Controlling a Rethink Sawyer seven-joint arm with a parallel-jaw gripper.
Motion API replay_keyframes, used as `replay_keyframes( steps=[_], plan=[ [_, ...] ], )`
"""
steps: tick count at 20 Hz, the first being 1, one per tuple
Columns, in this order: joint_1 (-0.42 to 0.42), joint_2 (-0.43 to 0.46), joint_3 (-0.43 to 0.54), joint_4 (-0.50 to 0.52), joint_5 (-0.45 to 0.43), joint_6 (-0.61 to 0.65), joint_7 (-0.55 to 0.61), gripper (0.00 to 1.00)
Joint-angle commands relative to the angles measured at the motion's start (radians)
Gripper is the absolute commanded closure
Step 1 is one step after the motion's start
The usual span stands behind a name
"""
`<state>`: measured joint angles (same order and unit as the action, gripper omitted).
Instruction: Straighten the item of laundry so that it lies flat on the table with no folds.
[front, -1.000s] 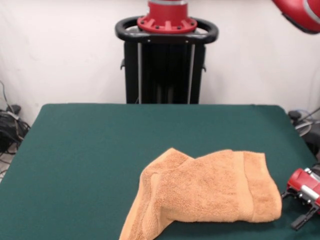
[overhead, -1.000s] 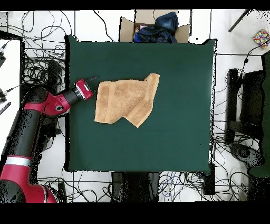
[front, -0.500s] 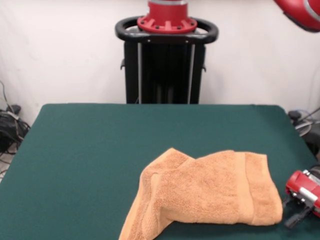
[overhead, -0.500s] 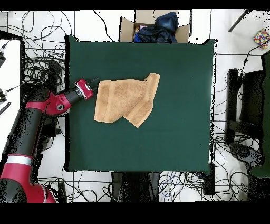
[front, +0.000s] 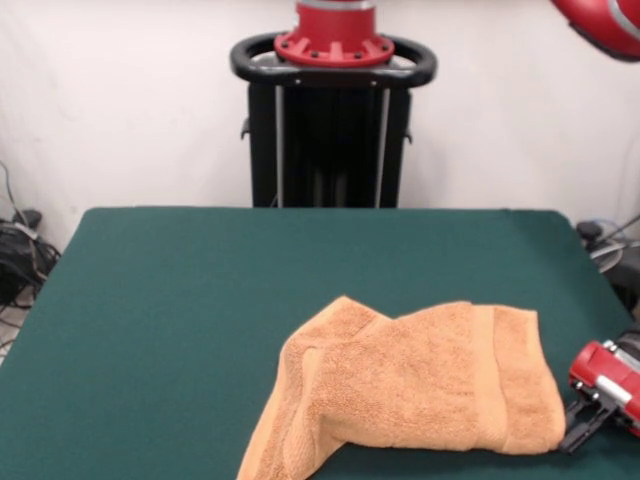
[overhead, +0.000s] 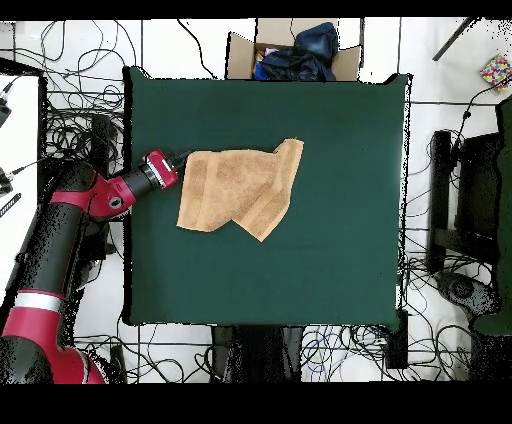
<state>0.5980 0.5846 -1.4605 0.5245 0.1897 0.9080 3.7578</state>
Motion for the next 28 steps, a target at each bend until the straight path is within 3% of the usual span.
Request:
replay_keyframes(
  steps=[1,7,11,21,28],
  plan=[
    [-0.054,0.156,0.169,-0.061,0.012,-0.052,-0.077,1.0],
    [-0.053,0.155,0.173,-0.065,0.021,-0.032,-0.045,1.0],
    [-0.025,0.127,0.225,-0.029,0.028,-0.022,-0.075,1.0],
    [0.103,-0.042,0.463,0.194,-0.07,-0.011,-0.333,1.0],
    [0.191,-0.177,0.608,0.402,-0.158,-0.097,-0.355,1.0]
  ],
)
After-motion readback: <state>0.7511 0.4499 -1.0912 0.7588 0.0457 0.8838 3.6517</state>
